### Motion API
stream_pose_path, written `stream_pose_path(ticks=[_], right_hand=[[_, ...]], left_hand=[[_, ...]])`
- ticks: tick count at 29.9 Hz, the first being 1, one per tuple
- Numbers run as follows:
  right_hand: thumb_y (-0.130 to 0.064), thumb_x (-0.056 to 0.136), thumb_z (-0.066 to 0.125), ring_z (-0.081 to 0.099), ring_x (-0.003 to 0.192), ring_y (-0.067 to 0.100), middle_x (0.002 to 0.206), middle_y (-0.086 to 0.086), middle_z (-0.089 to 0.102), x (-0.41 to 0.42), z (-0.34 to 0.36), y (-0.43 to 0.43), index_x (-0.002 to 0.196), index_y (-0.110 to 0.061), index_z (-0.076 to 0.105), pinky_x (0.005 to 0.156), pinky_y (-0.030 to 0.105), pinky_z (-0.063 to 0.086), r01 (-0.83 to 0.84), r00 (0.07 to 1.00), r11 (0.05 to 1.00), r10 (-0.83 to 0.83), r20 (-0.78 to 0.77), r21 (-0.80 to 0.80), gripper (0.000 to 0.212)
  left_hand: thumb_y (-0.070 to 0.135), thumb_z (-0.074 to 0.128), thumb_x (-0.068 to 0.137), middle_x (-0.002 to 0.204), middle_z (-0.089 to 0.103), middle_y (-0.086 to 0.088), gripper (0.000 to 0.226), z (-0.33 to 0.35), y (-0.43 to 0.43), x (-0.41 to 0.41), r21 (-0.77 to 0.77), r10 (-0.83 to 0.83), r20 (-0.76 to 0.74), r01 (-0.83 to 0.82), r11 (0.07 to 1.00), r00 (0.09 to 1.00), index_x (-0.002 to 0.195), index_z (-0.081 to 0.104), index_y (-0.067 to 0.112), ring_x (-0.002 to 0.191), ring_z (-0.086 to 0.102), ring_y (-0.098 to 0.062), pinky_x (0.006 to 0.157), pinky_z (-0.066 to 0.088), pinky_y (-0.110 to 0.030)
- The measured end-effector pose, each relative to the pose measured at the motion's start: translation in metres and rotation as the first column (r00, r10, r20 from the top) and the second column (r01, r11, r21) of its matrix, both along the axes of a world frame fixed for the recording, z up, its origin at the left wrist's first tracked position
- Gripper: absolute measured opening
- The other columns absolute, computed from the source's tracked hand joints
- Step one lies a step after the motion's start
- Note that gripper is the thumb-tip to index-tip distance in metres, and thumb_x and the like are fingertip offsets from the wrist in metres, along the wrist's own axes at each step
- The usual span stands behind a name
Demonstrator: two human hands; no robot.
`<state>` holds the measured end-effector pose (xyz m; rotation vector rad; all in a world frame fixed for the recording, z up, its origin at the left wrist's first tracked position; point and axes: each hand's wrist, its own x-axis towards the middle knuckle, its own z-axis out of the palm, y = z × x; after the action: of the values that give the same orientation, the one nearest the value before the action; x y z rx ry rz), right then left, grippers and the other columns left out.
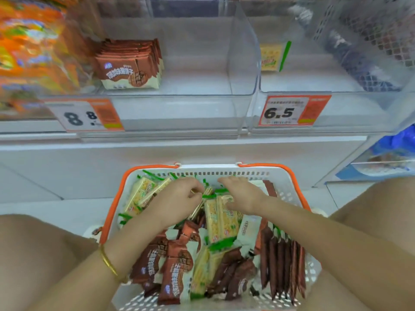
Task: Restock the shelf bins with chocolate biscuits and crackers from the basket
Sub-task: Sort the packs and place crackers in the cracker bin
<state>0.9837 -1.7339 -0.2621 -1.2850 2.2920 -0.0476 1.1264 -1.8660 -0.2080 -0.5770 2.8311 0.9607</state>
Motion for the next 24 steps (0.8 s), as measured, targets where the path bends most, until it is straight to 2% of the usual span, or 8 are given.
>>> stream_pose_path(ticks=[3, 8, 11, 13, 15, 17, 20, 24], right_hand=[[-0.023, 0.088, 0.064, 0.037, 0.131, 0.028, 0.141, 0.008, 0.043, -0.002, -0.014, -0.002, 0.144, -0.016, 0.030, 0.104, 0.041, 0.038, -0.055, 0.995, 0.997, 0.060, -0.085, 0.061, 0.066], [-0.021, 0.083, 0.067, 0.045, 0.115, 0.023, 0.121, 0.003, 0.052, -0.002, -0.012, -0.007, 0.120, -0.016, 0.049, 0.094, 0.036, 0.040, -0.135, 0.969, 0.991, 0.136, -0.204, 0.018, 0.042], [-0.024, 0.082, 0.070, 0.046, 0.096, 0.020, 0.097, -0.002, 0.054, -0.005, -0.004, -0.004, 0.102, -0.019, 0.048, 0.072, 0.030, 0.036, -0.179, 0.980, 0.983, 0.182, -0.075, 0.045, 0.031], [-0.024, 0.080, 0.073, 0.042, 0.083, 0.018, 0.079, -0.010, 0.043, -0.010, 0.011, -0.002, 0.085, -0.023, 0.041, 0.058, 0.024, 0.030, -0.187, 0.982, 0.981, 0.186, 0.022, 0.046, 0.032], [-0.025, 0.079, 0.074, 0.039, 0.078, 0.018, 0.074, -0.009, 0.037, -0.012, 0.036, 0.001, 0.074, -0.026, 0.033, 0.054, 0.022, 0.026, -0.160, 0.985, 0.987, 0.159, 0.059, 0.008, 0.042], [-0.023, 0.078, 0.077, 0.041, 0.078, 0.018, 0.080, -0.003, 0.043, -0.014, 0.065, 0.005, 0.079, -0.021, 0.038, 0.057, 0.026, 0.030, -0.056, 0.990, 0.991, 0.070, 0.120, -0.118, 0.039], [-0.014, 0.078, 0.077, 0.055, 0.083, 0.013, 0.090, -0.001, 0.055, -0.017, 0.107, 0.019, 0.088, -0.017, 0.050, 0.064, 0.020, 0.045, 0.186, 0.936, 0.931, -0.070, 0.344, -0.315, 0.029], [-0.012, 0.080, 0.072, 0.067, 0.076, 0.016, 0.090, 0.008, 0.062, -0.011, 0.158, 0.043, 0.095, -0.009, 0.054, 0.063, 0.032, 0.058, 0.364, 0.829, 0.837, -0.091, 0.551, -0.410, 0.023]], left_hand=[[0.020, 0.049, 0.096, 0.117, 0.058, 0.007, 0.024, 0.004, 0.000, 0.000, 0.022, 0.017, -0.023, -0.017, 1.000, 1.000, 0.115, 0.062, 0.020, 0.095, 0.052, -0.004, 0.078, 0.037, -0.019], [0.020, 0.049, 0.096, 0.120, 0.057, 0.005, 0.024, 0.005, 0.002, -0.003, 0.060, 0.041, -0.016, -0.040, 0.997, 0.999, 0.116, 0.062, 0.020, 0.097, 0.052, -0.005, 0.081, 0.038, -0.019], [0.020, 0.050, 0.096, 0.121, 0.057, 0.004, 0.024, 0.001, 0.004, -0.003, 0.083, 0.005, 0.009, -0.006, 0.997, 1.000, 0.117, 0.061, 0.019, 0.097, 0.053, -0.005, 0.080, 0.038, -0.018], [0.024, 0.052, 0.096, 0.125, 0.055, 0.004, 0.027, 0.001, 0.006, -0.002, 0.090, -0.030, 0.033, 0.027, 0.996, 0.999, 0.122, 0.058, 0.020, 0.104, 0.053, -0.006, 0.083, 0.039, -0.019], [0.030, 0.057, 0.093, 0.133, 0.049, 0.006, 0.040, 0.002, 0.008, -0.002, 0.113, -0.089, 0.080, 0.080, 0.990, 0.993, 0.131, 0.050, 0.021, 0.117, 0.048, -0.006, 0.094, 0.039, -0.021], [0.033, 0.062, 0.090, 0.136, 0.047, 0.009, 0.051, 0.008, 0.012, -0.002, 0.194, -0.137, 0.119, 0.112, 0.975, 0.983, 0.136, 0.045, 0.022, 0.124, 0.045, -0.007, 0.101, 0.039, -0.025], [0.026, 0.068, 0.086, 0.112, 0.062, 0.006, 0.032, 0.025, 0.014, -0.007, 0.292, -0.134, 0.052, 0.113, 0.950, 0.990, 0.116, 0.056, 0.021, 0.102, 0.061, -0.008, 0.089, 0.051, -0.031], [0.017, 0.069, 0.085, 0.091, 0.068, 0.005, 0.017, 0.072, 0.009, -0.021, 0.338, -0.105, -0.074, 0.124, 0.933, 0.992, 0.098, 0.061, 0.024, 0.081, 0.066, -0.007, 0.076, 0.055, -0.030]])
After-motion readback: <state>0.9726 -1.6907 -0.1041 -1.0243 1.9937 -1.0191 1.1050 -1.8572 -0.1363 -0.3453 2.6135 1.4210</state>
